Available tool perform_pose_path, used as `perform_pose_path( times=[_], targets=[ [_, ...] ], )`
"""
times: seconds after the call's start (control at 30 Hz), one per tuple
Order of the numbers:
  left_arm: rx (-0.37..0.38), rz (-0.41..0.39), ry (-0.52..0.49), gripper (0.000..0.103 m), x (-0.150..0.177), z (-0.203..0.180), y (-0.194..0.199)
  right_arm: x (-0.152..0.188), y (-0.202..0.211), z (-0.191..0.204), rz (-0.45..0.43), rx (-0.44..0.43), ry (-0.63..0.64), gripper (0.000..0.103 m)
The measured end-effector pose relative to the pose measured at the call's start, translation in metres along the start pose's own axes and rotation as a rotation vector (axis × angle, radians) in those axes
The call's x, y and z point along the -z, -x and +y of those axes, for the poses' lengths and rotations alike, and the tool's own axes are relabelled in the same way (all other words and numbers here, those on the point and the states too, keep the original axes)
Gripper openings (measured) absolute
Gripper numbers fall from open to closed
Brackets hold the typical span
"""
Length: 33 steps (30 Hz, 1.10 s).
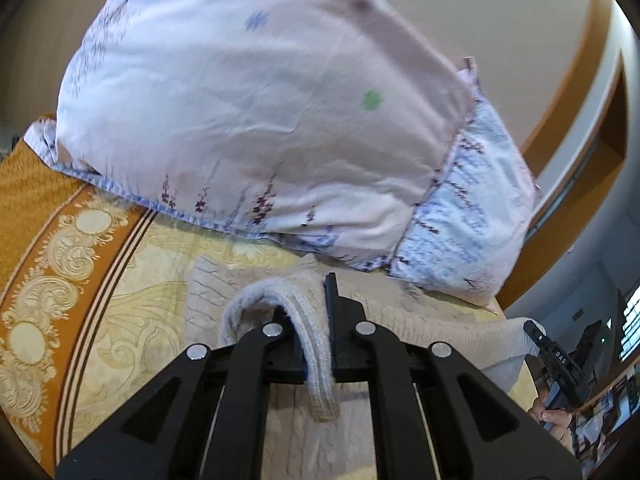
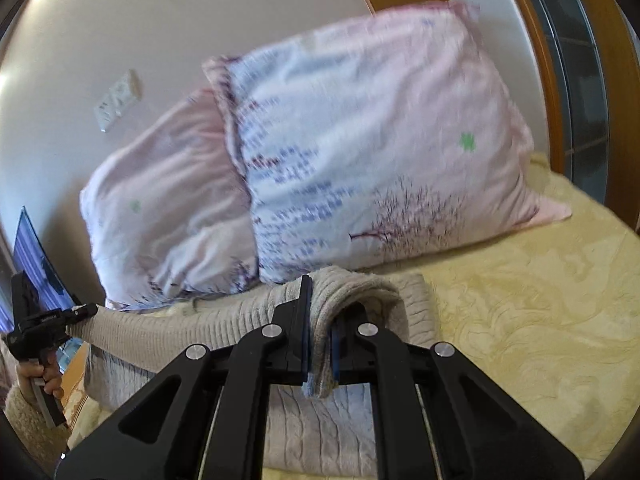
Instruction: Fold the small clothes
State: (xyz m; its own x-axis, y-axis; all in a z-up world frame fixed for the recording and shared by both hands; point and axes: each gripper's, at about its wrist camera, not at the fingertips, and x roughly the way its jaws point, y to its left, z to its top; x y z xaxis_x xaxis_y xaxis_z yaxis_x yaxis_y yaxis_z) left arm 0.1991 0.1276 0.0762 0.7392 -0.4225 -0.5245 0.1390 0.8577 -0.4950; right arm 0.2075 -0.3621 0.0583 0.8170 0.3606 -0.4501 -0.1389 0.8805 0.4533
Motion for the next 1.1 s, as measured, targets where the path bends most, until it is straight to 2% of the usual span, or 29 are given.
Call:
perform_pose_path(
  times=[0.17,0.33,0.37,0.43,0.47,0.5,0.53,0.57,0.6,0.67,0.77,0.83,0.9,0.97,1.03,1.07,1.1],
  targets=[
    [-0.024,0.064,0.055,0.006,-0.009,0.016,-0.042,-0.003,-0.047,-0.011,0.085,0.049,-0.035,0.008],
    [-0.052,0.149,0.186,0.008,-0.005,0.041,-0.082,0.000,-0.090,-0.023,0.203,0.091,-0.091,0.008],
    [-0.054,0.156,0.211,0.008,-0.004,0.046,-0.086,0.001,-0.094,-0.024,0.221,0.096,-0.098,0.012],
    [-0.046,0.173,0.245,0.009,-0.002,0.051,-0.091,-0.002,-0.101,-0.024,0.254,0.092,-0.111,0.029],
    [-0.044,0.175,0.254,0.012,-0.002,0.051,-0.089,-0.004,-0.098,-0.024,0.247,0.088,-0.118,0.044],
    [-0.040,0.168,0.256,0.022,-0.003,0.051,-0.086,-0.007,-0.093,-0.024,0.221,0.084,-0.126,0.059],
    [-0.043,0.148,0.249,0.031,-0.005,0.049,-0.079,-0.013,-0.081,-0.024,0.170,0.076,-0.134,0.065],
    [-0.053,0.117,0.239,0.047,-0.007,0.047,-0.069,-0.018,-0.069,-0.024,0.128,0.063,-0.138,0.069],
    [-0.063,0.087,0.232,0.055,-0.010,0.047,-0.060,-0.021,-0.061,-0.023,0.106,0.055,-0.138,0.069],
    [-0.078,0.040,0.204,0.056,-0.015,0.047,-0.038,-0.024,-0.038,-0.025,0.066,0.054,-0.139,0.069],
    [-0.088,0.020,0.151,0.056,-0.012,0.047,-0.010,-0.021,-0.014,-0.033,0.059,0.064,-0.137,0.069],
    [-0.094,0.030,0.109,0.056,-0.004,0.047,0.004,-0.013,-0.004,-0.039,0.071,0.070,-0.129,0.064],
    [-0.101,0.054,0.064,0.056,0.008,0.046,0.014,-0.005,-0.002,-0.046,0.100,0.082,-0.118,0.053],
    [-0.102,0.070,0.034,0.056,0.017,0.044,0.018,0.004,-0.002,-0.051,0.140,0.082,-0.112,0.050],
    [-0.109,0.089,-0.007,0.052,0.028,0.039,0.018,0.014,-0.005,-0.054,0.179,0.091,-0.098,0.045],
    [-0.118,0.100,-0.024,0.046,0.032,0.038,0.019,0.019,-0.006,-0.055,0.198,0.097,-0.092,0.039],
    [-0.126,0.111,-0.038,0.044,0.036,0.036,0.018,0.022,-0.006,-0.056,0.208,0.101,-0.092,0.038]
  ],
)
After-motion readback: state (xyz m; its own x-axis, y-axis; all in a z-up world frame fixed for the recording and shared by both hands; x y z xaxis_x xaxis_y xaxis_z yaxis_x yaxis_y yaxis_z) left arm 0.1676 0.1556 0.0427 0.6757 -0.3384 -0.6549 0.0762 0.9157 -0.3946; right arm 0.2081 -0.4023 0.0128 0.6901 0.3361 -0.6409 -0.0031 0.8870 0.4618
